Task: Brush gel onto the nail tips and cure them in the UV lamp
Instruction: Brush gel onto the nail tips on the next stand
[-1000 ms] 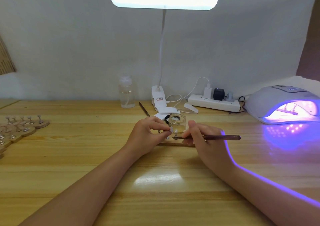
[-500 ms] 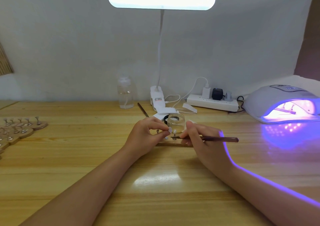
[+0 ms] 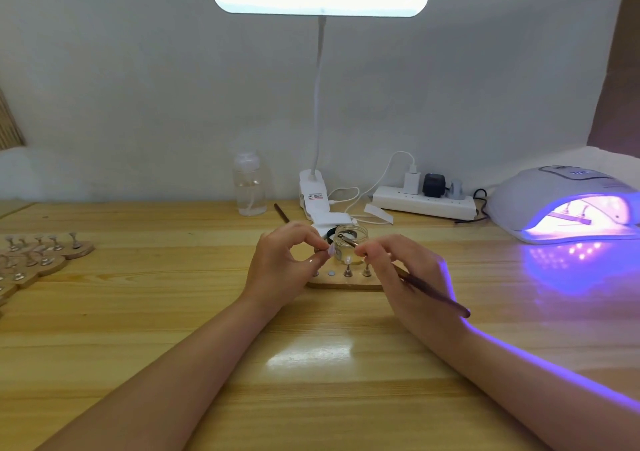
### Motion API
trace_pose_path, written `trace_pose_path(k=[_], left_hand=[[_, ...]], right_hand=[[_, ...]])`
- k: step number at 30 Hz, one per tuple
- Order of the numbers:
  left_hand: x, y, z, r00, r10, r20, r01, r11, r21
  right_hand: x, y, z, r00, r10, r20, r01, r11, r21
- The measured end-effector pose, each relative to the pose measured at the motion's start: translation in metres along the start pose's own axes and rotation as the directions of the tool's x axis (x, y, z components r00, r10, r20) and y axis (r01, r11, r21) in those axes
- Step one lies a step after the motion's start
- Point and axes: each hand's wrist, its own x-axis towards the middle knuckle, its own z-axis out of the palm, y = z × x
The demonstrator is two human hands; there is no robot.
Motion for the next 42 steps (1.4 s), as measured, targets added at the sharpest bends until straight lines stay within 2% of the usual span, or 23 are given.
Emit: trace_pose_path(k=[3,6,10,15,19,23,27,31,34,39,42], left_hand=[[0.0002,-0.0024,0.0000,1.000,-0.021,0.011,0.021,1.000,-0.016],[-0.0002,-0.0034,0.0000,0.999,-0.034,0.017,0.034,0.999,-0.019],[-0.0007,-0.0020,0.0001,0.997,-0.075,0.033,0.075,0.997,-0.025],[-0.0012,0.0003,-0.0007,0.996,-0.086,0.040,0.086,0.996,0.007],[-0.0011,0.0005,-0.0005,0.995,-0.089,0.037,0.089,0.996,0.024],[-0.0010,-0.0010,-0.0011,0.995,-0.088,0.038,0.087,0.996,0.032],[-0.0006,-0.0017,-0.0004,0.994,-0.104,0.029,0.103,0.994,0.026],[-0.0008,-0.0016,-0.0008,0.994,-0.107,0.036,0.106,0.994,0.032],[-0.0007,0.0008,-0.0009,0.994,-0.107,0.037,0.106,0.994,0.038],[-0.0014,0.0026,-0.0016,0.994,-0.099,0.045,0.097,0.994,0.051],[-0.0015,0.0026,-0.0015,0.994,-0.098,0.057,0.094,0.994,0.059]], right_hand=[[-0.0026,0.0016,0.0033,0.998,-0.050,0.044,0.051,0.999,-0.005],[-0.0049,0.0015,0.0037,0.996,0.053,0.070,-0.059,0.994,0.096],[-0.0018,0.0003,0.0007,0.999,-0.034,0.016,0.033,0.998,0.050],[-0.0020,-0.0047,0.0004,0.994,0.073,0.078,-0.085,0.983,0.164],[0.0003,-0.0048,-0.0011,0.999,0.000,0.051,-0.005,0.995,0.096],[-0.0024,-0.0046,0.0012,0.992,0.085,0.089,-0.101,0.976,0.194],[-0.0004,-0.0050,-0.0009,0.999,0.021,0.039,-0.024,0.997,0.078],[-0.0021,-0.0044,0.0004,0.991,0.098,0.087,-0.110,0.983,0.147],[-0.0003,-0.0048,-0.0003,0.998,0.050,0.045,-0.054,0.995,0.090],[-0.0016,-0.0064,0.0005,0.988,0.121,0.098,-0.136,0.975,0.174],[-0.0004,-0.0065,-0.0003,0.993,0.087,0.081,-0.096,0.989,0.110]])
